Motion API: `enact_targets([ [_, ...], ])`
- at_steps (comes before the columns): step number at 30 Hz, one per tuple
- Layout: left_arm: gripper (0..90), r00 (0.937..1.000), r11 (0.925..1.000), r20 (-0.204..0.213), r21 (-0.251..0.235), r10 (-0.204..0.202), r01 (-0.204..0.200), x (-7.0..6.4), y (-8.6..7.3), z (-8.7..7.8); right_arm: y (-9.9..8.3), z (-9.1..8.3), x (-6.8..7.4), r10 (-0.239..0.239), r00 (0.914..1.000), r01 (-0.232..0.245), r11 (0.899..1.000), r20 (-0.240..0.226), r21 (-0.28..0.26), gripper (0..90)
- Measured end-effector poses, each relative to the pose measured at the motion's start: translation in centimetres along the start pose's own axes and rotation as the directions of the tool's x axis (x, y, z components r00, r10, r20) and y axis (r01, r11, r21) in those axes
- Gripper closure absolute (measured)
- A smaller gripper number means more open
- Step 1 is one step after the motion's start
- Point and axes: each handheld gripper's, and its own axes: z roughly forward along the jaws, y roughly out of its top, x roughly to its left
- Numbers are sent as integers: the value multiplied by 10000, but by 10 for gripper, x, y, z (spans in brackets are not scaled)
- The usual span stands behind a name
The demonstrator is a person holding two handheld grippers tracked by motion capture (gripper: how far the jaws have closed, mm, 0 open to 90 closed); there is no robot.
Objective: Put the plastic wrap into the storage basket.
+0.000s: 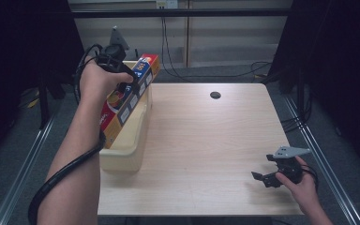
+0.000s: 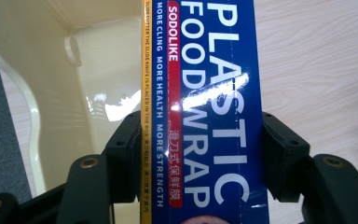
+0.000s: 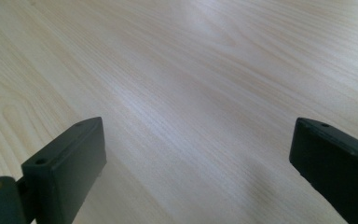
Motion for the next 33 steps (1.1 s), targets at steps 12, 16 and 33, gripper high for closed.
enact_targets([
  [12, 408, 9987, 9988, -202, -165, -457, 454, 14, -7, -8, 0, -1, 0, 35, 10000, -35, 10000, 85, 30, 37],
  [16, 408, 9970, 9977, -402, -169, -668, 662, 19, -9, -9, 0, -1, 0, 48, 10000, -48, 10000, 76, 27, 37],
  [33, 407, 9892, 9916, -691, -160, -1293, 1285, 35, -20, -3, 1, 0, 0, -17, 10000, 17, 10000, 14, -60, 37],
])
